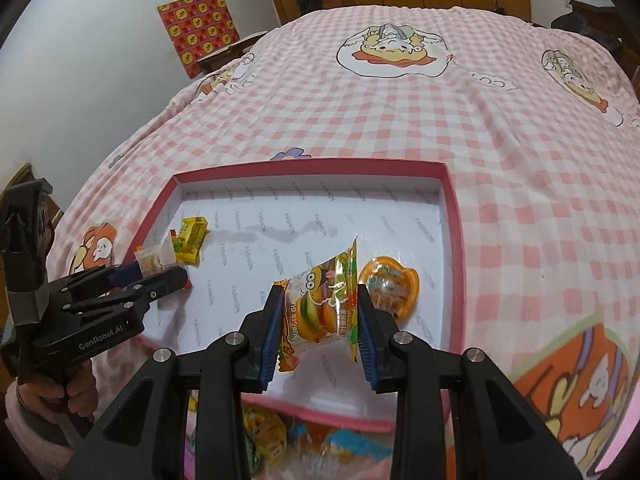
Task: Organize snacks
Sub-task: 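Place the clear candy pack in the tray with the left tool while the right tool places the striped pack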
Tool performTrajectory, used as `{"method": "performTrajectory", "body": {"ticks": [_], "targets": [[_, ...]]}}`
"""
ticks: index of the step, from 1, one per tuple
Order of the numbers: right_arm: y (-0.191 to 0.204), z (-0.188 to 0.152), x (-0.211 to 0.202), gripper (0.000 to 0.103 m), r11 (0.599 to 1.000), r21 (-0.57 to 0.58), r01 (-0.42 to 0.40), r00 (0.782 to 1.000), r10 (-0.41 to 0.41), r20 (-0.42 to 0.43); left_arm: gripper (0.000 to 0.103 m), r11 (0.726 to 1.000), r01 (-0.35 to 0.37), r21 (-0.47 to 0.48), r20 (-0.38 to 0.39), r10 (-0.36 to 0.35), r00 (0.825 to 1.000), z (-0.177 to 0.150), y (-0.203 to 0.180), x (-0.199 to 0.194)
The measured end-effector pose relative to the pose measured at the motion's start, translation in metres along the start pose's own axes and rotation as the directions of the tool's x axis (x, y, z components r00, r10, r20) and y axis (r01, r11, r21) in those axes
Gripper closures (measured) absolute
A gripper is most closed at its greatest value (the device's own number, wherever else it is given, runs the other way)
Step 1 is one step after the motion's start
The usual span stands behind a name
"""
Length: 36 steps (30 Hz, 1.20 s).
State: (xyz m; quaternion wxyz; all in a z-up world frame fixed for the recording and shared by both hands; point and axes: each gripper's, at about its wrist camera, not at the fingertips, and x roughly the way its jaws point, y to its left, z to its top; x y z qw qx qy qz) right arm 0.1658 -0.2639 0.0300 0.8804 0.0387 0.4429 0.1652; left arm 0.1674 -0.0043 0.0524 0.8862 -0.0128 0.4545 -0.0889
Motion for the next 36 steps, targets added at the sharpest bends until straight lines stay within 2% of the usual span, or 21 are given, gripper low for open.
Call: {"method": "performTrajectory", "body": {"ticks": [14,27,30,32,36], "targets": [[-0.009,0.01,0.023,0.069,0.999,0.04,0.014,1.0,-0.014,-0.007,0.061,1.0,-0.003,0.02,0.019,0.003,1.0,0.006,-0.001,0.008],[-0.008,0.006,0.031,0.069,0.999,0.022,0.027,1.0,-0.027,-0.004,0.059,1.0,-0.01,0.028,0.024,0.01,1.0,0.01,-0.001,0.012],[-0.01,0.005,0.031,0.069,0.999,0.036,0.014,1.0,-0.014,0.004,0.055,1.0,0.003,0.018,0.021,-0.004,1.0,0.012,-0.001,0.011],[-0.012,0.005,0.029,0.067,0.999,0.053,-0.008,1.0,0.007,0.005,0.052,1.0,0.009,0.009,0.014,-0.009,1.0,0.012,-0.001,0.01],[-0.007,0.003,0.021,0.05,0.999,0.035,-0.026,1.0,0.026,0.014,0.045,1.0,0.021,0.0,-0.014,-0.021,1.0,0.01,-0.003,0.007]]}}
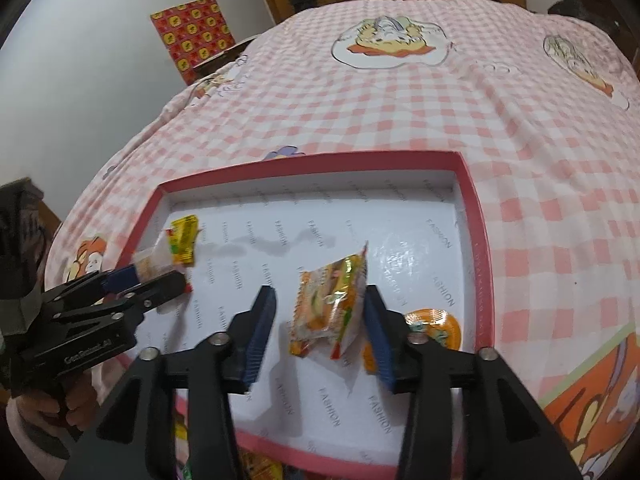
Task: Organize snacks
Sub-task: 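Place the clear candy pack in the tray with the left tool while the right tool places the striped pack, then withdraw both open tools back toward the snack pile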
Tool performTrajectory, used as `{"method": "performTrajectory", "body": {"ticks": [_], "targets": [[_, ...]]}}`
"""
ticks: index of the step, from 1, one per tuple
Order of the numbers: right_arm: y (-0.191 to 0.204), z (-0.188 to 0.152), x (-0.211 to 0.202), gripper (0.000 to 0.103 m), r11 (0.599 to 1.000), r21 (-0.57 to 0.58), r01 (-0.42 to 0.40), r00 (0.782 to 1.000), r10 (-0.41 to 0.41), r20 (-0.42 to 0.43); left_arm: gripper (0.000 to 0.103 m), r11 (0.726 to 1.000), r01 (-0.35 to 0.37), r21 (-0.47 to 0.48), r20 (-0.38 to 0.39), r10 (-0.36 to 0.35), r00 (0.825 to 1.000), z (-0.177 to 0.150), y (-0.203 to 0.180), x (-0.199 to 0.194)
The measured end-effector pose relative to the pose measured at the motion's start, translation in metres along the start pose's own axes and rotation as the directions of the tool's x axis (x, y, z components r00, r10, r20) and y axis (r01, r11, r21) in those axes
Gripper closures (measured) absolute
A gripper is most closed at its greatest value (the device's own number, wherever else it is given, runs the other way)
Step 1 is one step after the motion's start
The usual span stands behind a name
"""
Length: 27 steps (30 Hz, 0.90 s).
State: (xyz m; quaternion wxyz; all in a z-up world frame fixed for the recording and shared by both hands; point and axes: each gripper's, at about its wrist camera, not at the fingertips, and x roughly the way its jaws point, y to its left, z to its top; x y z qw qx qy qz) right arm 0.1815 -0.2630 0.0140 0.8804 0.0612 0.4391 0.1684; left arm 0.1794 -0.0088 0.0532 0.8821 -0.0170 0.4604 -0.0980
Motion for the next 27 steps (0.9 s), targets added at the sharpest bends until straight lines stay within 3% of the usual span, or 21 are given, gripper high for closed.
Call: {"method": "performTrajectory", "body": {"ticks": [3,13,27], "targets": [[0.005,-0.002,-0.014,0.034,1.0,-0.017,0.011,0.999,-0.01,0.044,0.043,1.0,-0.001,-0.008,-0.009,0.001,1.0,-0.004,-0.001,-0.006],[0.01,-0.015,-0.052,0.033,0.999,-0.031,0.007,0.994,-0.003,0.105,0.031,1.0,0.001,0.009,0.048,-0.002,0.999,-0.023,-0.006,-0.047],[0.028,-0.056,-0.08,0.033,0.997,-0.074,0.033,0.997,-0.027,0.078,0.03,0.999,0.023,0.024,0.068,-0.024,0.997,-0.054,-0.024,-0.087]]}}
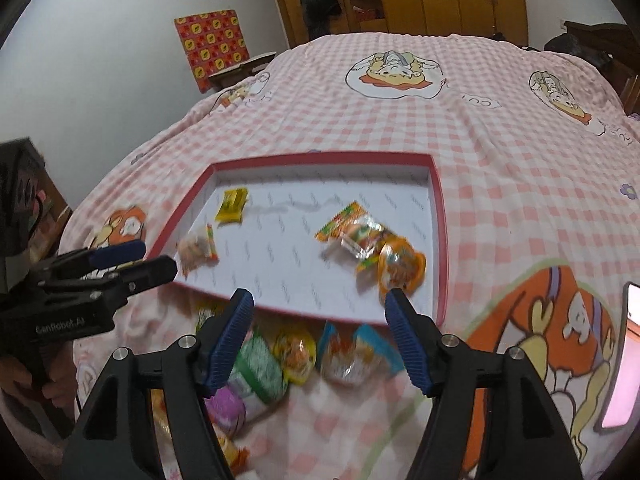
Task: Organize snacks
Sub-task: 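Withdraw both open tools back toward the snack pile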
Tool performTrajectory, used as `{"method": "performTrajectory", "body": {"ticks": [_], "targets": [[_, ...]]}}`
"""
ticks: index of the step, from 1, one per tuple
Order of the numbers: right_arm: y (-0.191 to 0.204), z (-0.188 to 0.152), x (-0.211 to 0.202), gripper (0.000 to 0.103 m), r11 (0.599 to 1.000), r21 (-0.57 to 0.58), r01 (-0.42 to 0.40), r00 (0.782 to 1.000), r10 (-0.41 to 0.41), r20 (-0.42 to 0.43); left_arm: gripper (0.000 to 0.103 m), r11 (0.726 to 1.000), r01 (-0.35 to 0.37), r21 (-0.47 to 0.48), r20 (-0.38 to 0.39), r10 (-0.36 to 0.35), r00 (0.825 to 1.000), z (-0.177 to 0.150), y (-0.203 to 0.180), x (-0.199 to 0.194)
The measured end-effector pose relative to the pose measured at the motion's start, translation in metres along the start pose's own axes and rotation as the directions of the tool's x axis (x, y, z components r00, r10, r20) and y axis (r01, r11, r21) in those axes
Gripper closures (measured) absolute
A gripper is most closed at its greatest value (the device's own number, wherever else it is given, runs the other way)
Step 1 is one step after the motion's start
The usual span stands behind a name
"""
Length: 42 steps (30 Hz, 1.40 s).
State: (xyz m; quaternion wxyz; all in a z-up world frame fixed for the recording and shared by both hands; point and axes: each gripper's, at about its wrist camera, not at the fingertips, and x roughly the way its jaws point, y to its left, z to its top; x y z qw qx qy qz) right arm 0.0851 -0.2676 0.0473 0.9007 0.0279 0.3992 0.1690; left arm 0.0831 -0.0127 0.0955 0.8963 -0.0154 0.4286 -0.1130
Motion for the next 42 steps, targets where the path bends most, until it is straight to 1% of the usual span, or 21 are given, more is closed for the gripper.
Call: {"method": "performTrajectory", "body": {"ticks": [3,8,13,17,26,30,32,36,42], "targets": [[0.001,-0.009,-0.005,0.033,1.0,-0.006,0.004,1.0,-0.004,-0.006,0.03,1.0,-0.023,0.002,-0.006,0.023,1.0,-0.007,-0.002,-0.001],[0.002,-0.023,-0.01,0.033,1.0,-0.003,0.016,1.0,-0.016,-0.015,0.03,0.999,-0.037,-0.005,-0.022,0.037,0.999,-0.022,-0.002,-0.001],[-0.001,-0.038,-0.004,0.033,0.999,0.0,0.035,0.997,-0.035,-0.075,0.03,0.998,-0.055,-0.018,-0.053,0.054,0.997,-0.039,0.003,0.006],[-0.003,-0.046,0.002,0.033,0.999,0.003,0.041,0.994,-0.04,-0.104,0.03,0.999,-0.043,-0.033,-0.086,0.04,0.995,-0.045,0.005,0.015],[-0.004,-0.053,0.004,0.033,1.0,0.015,0.026,0.993,-0.024,-0.112,0.03,1.0,-0.003,-0.025,-0.087,0.001,0.996,-0.039,-0.009,0.029],[-0.006,-0.053,0.003,0.033,1.0,0.02,0.024,0.994,-0.022,-0.112,0.031,1.0,0.008,-0.02,-0.099,-0.01,0.995,-0.038,-0.015,0.039],[-0.007,-0.053,0.004,0.033,0.999,0.026,0.023,0.994,-0.019,-0.111,0.033,1.0,0.006,-0.022,-0.103,-0.009,0.995,-0.039,-0.016,0.044],[-0.01,-0.053,0.005,0.033,0.999,0.039,0.019,0.994,-0.015,-0.112,0.041,1.0,-0.007,-0.027,-0.113,0.003,0.994,-0.04,-0.016,0.051],[-0.011,-0.054,0.009,0.033,0.999,0.044,0.022,0.992,-0.016,-0.122,0.042,1.0,-0.01,-0.029,-0.103,0.007,0.995,-0.038,-0.015,0.055]]}}
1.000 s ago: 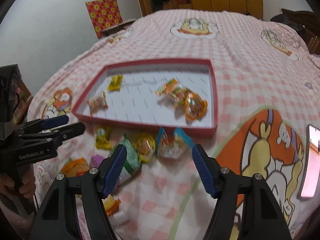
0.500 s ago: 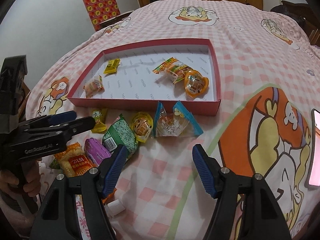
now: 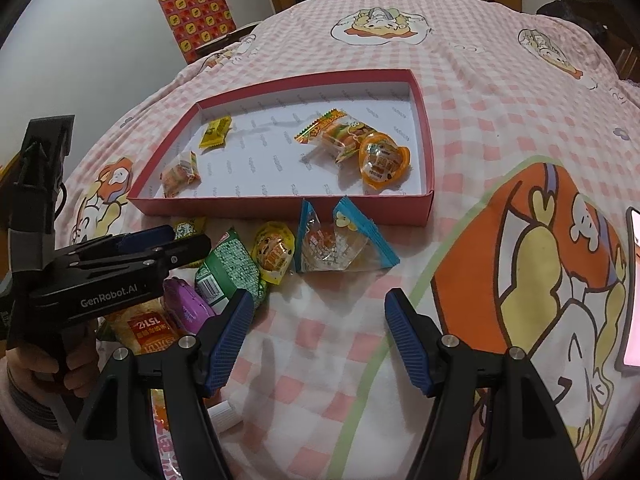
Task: Organize snacks
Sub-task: 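Withdraw both open tools back toward the snack pile, then grasp the yellow-green snack bag with the left tool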
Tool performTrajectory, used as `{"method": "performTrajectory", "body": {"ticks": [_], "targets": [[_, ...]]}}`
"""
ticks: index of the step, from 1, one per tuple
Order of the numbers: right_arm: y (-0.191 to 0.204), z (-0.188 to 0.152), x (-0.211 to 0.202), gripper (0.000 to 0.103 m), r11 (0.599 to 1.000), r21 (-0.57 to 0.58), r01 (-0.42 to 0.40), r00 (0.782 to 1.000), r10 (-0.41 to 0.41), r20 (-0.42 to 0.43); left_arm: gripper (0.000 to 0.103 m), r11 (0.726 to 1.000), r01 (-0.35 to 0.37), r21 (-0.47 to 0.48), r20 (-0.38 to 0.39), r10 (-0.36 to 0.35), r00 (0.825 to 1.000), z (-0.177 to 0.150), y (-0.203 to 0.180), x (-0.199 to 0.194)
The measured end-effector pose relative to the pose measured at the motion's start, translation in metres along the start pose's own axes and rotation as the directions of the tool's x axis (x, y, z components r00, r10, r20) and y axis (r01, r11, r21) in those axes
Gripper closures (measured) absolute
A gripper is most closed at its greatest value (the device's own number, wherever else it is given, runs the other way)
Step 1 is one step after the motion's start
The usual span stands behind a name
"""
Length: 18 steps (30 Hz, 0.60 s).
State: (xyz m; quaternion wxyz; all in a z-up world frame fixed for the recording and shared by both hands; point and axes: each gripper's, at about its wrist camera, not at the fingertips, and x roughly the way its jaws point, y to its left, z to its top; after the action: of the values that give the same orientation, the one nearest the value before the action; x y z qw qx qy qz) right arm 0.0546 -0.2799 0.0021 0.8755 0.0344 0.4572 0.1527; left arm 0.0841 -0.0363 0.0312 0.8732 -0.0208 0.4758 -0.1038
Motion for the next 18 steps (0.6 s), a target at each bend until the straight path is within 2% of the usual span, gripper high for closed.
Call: {"method": "performTrajectory", "body": {"ticks": [3,5,7,8,18], "targets": [[0.0,0.0,0.002,0.033,1.0,0.002,0.001,1.0,-0.001,-0.005,0.043,1.0,-0.013,0.014,0.005,0.013,1.0,-0.001,-0.002,0.002],[0.0,0.0,0.002,0.033,1.0,0.002,0.003,1.0,-0.003,-0.006,0.052,0.999,-0.034,0.026,0.017,0.034,0.999,-0.002,-0.003,0.003],[0.0,0.001,0.002,0.033,1.0,0.002,0.005,1.0,-0.005,-0.007,0.07,0.997,-0.071,0.04,0.028,0.07,0.997,-0.003,-0.003,0.002],[-0.001,0.0,0.002,0.033,1.0,0.001,0.005,1.0,-0.005,-0.006,0.073,0.997,-0.069,0.044,0.027,0.067,0.997,-0.003,-0.003,0.002],[-0.009,0.015,0.001,0.033,0.999,0.016,0.041,0.999,-0.041,0.02,0.073,0.998,-0.047,0.042,0.029,0.046,0.999,-0.008,0.003,-0.005]]}}
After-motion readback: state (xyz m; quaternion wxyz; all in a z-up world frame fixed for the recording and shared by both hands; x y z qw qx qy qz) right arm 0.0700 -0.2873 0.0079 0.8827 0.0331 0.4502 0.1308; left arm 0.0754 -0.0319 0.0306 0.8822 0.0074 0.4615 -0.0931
